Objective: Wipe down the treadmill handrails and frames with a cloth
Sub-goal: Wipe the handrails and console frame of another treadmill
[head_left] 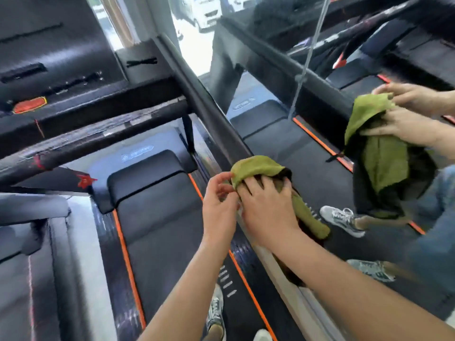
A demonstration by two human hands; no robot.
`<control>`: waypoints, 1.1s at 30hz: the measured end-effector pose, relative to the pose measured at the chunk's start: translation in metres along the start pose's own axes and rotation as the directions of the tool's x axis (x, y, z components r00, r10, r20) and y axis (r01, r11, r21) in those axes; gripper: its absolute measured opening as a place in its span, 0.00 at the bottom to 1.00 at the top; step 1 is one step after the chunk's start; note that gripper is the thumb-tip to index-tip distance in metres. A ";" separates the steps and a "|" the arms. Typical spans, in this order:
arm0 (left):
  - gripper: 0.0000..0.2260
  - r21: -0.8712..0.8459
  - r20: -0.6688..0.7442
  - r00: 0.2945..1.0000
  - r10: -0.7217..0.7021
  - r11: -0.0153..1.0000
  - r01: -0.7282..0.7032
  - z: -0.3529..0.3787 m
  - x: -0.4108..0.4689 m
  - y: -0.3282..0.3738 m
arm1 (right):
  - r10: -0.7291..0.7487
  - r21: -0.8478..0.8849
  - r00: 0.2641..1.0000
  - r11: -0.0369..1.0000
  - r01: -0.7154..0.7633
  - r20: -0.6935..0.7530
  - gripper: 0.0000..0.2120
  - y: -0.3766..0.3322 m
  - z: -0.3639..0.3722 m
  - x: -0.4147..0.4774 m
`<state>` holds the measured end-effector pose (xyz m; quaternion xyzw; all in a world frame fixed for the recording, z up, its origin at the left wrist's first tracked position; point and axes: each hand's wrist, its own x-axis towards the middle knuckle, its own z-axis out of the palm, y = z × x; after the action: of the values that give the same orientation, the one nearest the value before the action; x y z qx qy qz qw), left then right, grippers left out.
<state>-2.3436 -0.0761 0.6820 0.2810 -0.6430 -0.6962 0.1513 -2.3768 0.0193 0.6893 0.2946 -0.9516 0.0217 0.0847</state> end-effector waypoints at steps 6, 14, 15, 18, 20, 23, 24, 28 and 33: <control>0.11 -0.530 0.057 0.919 -0.390 0.768 0.359 -0.030 0.044 -0.006 | -0.311 0.091 0.900 0.950 0.297 0.307 0.17 -0.043 -0.002 0.094; 0.26 -0.372 0.311 0.892 -0.327 0.822 0.431 -0.026 0.067 -0.016 | 0.010 0.355 0.997 0.935 0.018 -0.079 0.20 -0.039 -0.018 0.114; 0.27 -0.355 0.300 0.897 -0.326 0.834 0.422 -0.016 0.070 -0.019 | 0.058 0.234 0.998 0.970 -0.060 0.014 0.28 -0.037 -0.012 0.119; 0.35 -0.372 0.246 0.904 -0.349 0.827 0.421 0.005 0.089 -0.020 | 0.239 -0.052 0.919 0.971 -0.234 0.314 0.44 -0.036 0.004 0.146; 0.31 -0.371 0.183 0.927 -0.327 0.851 0.373 0.006 0.117 -0.018 | 0.254 -0.075 0.927 0.967 -0.242 0.277 0.46 -0.040 0.013 0.170; 0.28 -0.304 0.170 0.952 -0.255 0.905 0.297 -0.001 0.170 -0.017 | 0.240 -0.020 0.950 0.970 -0.241 0.202 0.46 -0.046 0.024 0.212; 0.31 -0.275 0.175 0.958 -0.229 0.923 0.271 -0.005 0.187 -0.013 | 0.231 0.010 0.955 0.972 -0.237 0.187 0.46 -0.047 0.028 0.230; 0.23 -0.271 0.090 0.972 -0.216 0.934 0.232 -0.012 0.245 -0.002 | 0.190 0.178 0.964 0.958 -0.223 0.187 0.39 -0.046 0.034 0.288; 0.24 0.015 0.054 0.959 -0.279 0.960 0.278 -0.021 0.222 0.010 | 0.129 0.243 0.967 0.953 -0.182 0.219 0.32 -0.037 0.032 0.270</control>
<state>-2.5094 -0.2209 0.6476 0.3498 -0.6036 -0.7157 0.0329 -2.5797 -0.1642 0.7043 0.2276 -0.9644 0.1234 -0.0533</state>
